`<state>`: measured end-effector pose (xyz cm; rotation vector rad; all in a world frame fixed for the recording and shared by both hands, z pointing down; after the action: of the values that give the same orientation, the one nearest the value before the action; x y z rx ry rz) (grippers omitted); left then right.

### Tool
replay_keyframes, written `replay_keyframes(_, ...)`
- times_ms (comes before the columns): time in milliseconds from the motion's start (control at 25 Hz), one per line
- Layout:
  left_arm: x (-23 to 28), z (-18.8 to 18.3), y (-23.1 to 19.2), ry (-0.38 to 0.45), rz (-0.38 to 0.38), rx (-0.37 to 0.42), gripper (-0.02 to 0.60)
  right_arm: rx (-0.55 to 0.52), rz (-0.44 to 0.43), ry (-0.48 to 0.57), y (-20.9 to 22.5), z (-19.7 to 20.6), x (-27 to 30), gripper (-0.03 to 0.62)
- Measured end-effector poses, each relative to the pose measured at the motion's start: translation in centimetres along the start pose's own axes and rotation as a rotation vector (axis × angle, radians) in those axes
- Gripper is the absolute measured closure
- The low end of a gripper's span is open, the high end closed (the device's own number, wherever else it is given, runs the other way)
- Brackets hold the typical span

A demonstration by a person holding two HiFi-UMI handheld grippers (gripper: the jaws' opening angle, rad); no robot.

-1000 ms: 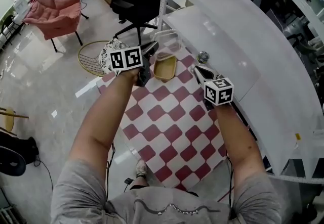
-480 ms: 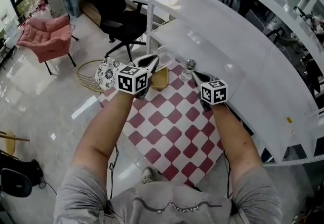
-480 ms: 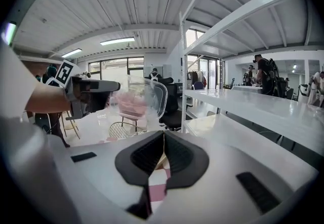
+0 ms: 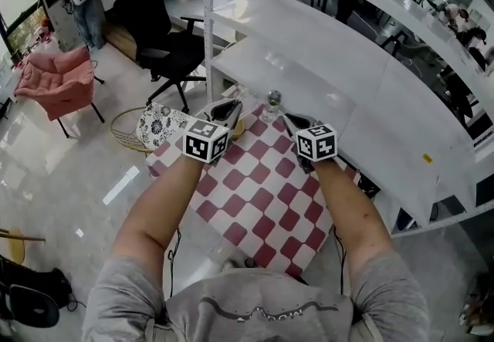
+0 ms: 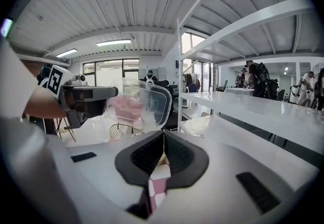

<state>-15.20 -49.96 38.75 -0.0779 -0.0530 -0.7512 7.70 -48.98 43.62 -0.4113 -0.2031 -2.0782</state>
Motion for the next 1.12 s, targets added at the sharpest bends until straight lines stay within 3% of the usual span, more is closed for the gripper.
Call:
replay_keyframes(440,-2.1,1.8,8.4,-0.055,0.028,0.042,0.543,-0.042,-0.016,0.012,-0.3,1.9,-7.2,0.568)
replay_keyframes(720,-2.1,4.4,15.2,-0.102,-0.031,0.051,0.543,-0.023,-0.088,0.032,1.0,5.4,-12.2,0.568)
replay_keyframes(1120,-2.6,7.3,24.9,-0.138,-0.144,0.002,0.543,-0.112,-0.200,0.035,1.7,9.3,-19.3,0.568)
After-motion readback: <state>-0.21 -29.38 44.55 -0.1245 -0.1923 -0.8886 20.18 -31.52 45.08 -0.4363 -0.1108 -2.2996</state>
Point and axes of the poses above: the fingertips, and each gripper's own axes: x forward along the fingers, y to its right, z out of its underside, the point moved 7 cm from there along -x, backward along the fingers, and after that the axes turned 2 degrees about -x, right-handed, at the moved point
